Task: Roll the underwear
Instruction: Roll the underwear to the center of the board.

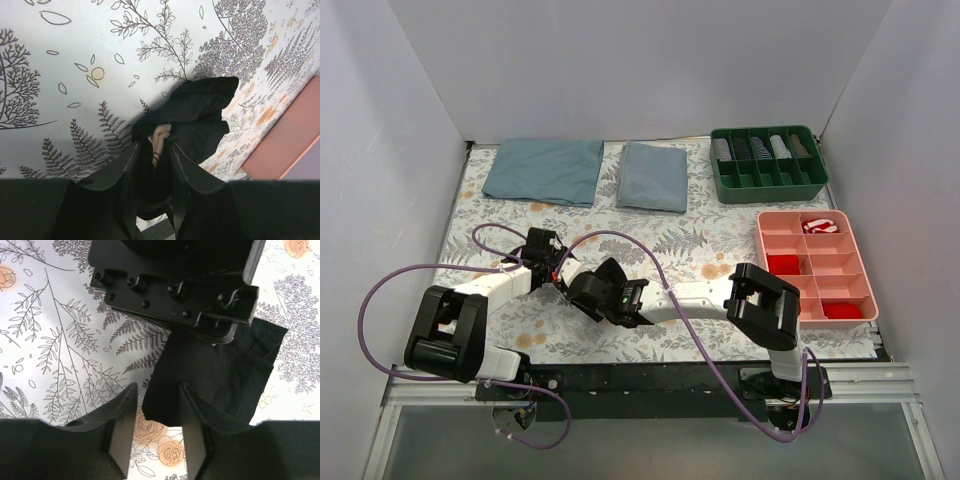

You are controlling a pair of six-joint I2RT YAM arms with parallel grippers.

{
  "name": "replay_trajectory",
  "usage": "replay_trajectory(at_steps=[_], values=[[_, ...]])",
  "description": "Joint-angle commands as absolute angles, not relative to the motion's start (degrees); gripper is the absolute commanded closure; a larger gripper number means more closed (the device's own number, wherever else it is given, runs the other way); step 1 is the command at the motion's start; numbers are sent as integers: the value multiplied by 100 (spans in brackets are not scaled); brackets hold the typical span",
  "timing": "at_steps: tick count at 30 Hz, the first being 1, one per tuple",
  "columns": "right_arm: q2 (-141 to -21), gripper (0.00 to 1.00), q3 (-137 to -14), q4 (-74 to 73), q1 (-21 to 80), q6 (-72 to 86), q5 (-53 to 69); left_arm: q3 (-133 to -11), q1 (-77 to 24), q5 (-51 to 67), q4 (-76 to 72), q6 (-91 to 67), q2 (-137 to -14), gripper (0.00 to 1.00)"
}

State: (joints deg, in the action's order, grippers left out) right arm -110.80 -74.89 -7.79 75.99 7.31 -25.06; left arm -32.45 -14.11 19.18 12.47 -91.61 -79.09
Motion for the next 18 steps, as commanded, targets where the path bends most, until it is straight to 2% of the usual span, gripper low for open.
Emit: replay_trajectory(at_steps=[1, 15, 17, 18], values=[[-11153, 57, -7497, -703, 7594, 800, -2839, -3296, -1433, 1749, 1494, -9114, -7989, 100], [-11329, 98, -7585, -940, 7532, 949, -2619, -3278, -1424, 1819, 1397, -9079, -8042, 100], [-11286, 96, -7611, -967, 7532, 984, -2654, -3287, -1433, 1819, 1406, -9070, -8051, 100], [-11242, 82, -7603, -967, 7524, 1002, -2689, -3296, -1433, 1819, 1406, -9062, -8042, 100]])
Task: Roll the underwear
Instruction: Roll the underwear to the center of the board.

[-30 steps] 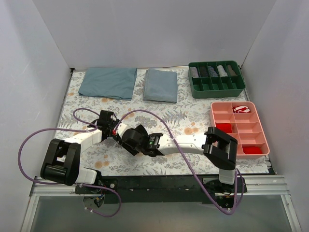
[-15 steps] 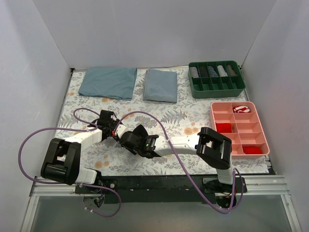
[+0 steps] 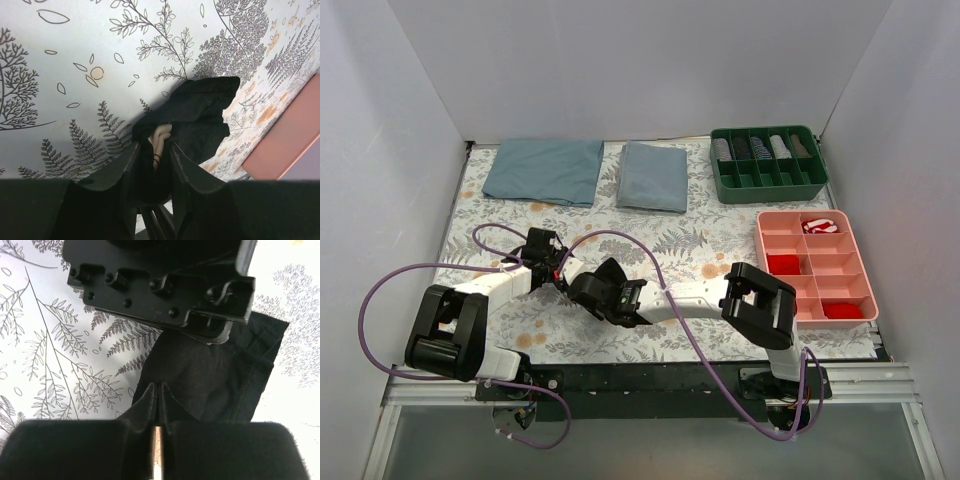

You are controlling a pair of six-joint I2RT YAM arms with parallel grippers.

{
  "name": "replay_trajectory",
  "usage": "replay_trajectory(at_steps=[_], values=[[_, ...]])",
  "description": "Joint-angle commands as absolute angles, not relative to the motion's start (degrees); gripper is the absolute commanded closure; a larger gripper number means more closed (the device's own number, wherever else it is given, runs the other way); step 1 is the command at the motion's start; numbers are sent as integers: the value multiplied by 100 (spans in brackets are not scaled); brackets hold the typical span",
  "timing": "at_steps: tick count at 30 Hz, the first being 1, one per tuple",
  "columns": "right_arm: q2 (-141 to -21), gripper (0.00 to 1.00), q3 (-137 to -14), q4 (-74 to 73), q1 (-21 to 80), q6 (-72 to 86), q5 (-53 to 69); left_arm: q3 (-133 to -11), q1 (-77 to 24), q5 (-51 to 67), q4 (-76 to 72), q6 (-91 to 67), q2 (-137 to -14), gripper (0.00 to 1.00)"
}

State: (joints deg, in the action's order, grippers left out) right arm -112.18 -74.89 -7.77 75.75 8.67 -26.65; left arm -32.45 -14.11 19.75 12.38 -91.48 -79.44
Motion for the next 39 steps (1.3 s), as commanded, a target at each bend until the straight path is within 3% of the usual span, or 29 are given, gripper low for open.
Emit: replay_trajectory(at_steps=[1, 3, 6, 25, 28, 31, 35, 37, 39], values=[[-11206, 75, -7585, -958, 7523, 1002, -2716, -3287, -1424, 1819, 1406, -9062, -8042, 100], [-11031, 46, -7515, -853, 7523, 976, -2777, -3278, -1424, 1819, 1398, -9062, -8051, 100], [-10872, 37, -7488, -774, 7532, 949, -2891, -3278, -1433, 1811, 1415, -9079, -8051, 100], [-11206, 35, -7040, -194, 7655, 765, -3999, -3393, -1433, 1890, 1441, -9044, -8086, 100], [-11171, 37, -7040, -97, 7682, 703, -4104, -3393, -1424, 1881, 1450, -9026, -8095, 100], [-11171, 46, -7093, -132, 7699, 694, -4140, -3393, -1424, 1890, 1450, -9018, -8121, 100], [-11153, 78, -7128, -132, 7708, 650, -3964, -3384, -1424, 1890, 1441, -8991, -8112, 100], [-11127, 87, -7172, -237, 7708, 685, -3868, -3384, -1424, 1890, 1450, -8974, -8104, 100], [-11101, 90, -7154, -237, 7699, 694, -3771, -3401, -1433, 1863, 1476, -8956, -8103, 100]])
